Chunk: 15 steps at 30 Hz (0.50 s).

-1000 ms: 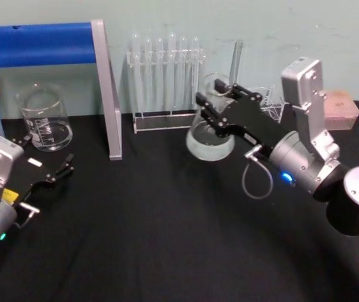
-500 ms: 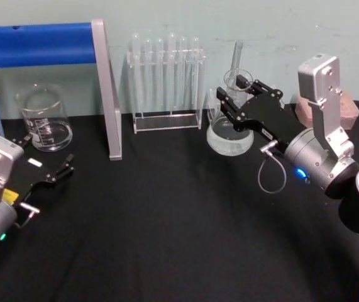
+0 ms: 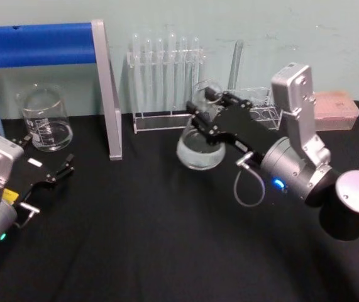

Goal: Grasp the erlenmeyer flask with one hand, shake it three times, then place it back.

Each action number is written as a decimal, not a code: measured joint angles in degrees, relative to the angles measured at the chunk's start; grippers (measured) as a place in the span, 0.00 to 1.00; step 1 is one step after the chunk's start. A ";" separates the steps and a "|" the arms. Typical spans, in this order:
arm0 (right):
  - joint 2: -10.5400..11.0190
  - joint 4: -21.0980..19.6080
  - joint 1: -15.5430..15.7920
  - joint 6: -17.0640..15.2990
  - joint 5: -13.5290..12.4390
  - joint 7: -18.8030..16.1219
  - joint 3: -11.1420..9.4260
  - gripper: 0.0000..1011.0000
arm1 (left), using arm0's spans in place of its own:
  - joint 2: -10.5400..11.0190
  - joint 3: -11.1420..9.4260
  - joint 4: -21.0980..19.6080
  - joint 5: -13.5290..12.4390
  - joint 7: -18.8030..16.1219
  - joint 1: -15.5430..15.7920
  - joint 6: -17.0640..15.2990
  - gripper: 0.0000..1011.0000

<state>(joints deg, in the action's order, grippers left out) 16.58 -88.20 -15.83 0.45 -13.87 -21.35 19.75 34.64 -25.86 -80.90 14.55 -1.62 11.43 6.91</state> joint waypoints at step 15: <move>-0.03 -1.06 0.23 -0.49 -2.03 -2.58 3.92 0.45 | 0.00 0.00 0.00 0.00 0.00 0.00 0.00 0.99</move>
<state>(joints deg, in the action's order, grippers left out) 16.54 -89.26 -15.60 -0.04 -15.90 -23.93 23.67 34.64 -25.86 -80.90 14.55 -1.62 11.43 6.91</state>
